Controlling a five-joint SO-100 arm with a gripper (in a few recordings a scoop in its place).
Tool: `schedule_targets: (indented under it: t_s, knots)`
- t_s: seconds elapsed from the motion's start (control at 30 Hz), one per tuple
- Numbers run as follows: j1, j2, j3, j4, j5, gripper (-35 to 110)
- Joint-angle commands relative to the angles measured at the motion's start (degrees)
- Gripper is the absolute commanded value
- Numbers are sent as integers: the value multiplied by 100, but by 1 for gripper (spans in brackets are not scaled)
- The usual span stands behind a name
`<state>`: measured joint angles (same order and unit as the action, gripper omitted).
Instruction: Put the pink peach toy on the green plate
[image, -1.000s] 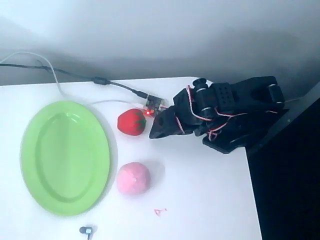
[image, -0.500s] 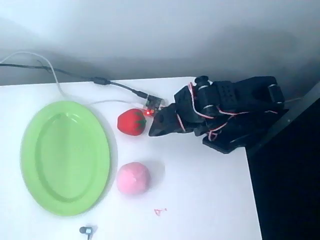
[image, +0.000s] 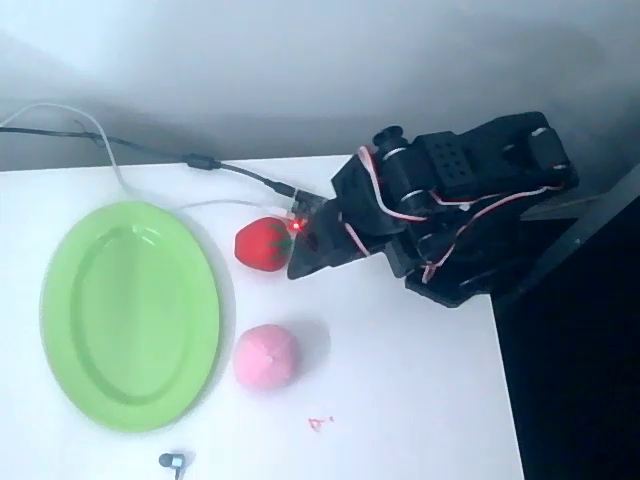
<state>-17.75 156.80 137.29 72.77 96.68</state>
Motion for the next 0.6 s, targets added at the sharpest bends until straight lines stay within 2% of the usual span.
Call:
schedule_targets:
  t_s: [0.0,0.1,0.23,0.57]
  knots:
    - [-615,-712,-879,53,378,0]
    - [-1222,-1362,-1406,53,940,0]
    - [-1731,-2171,-2136,62,1125,1]
    - [-1916,-3419,-3190,79,1318,36]
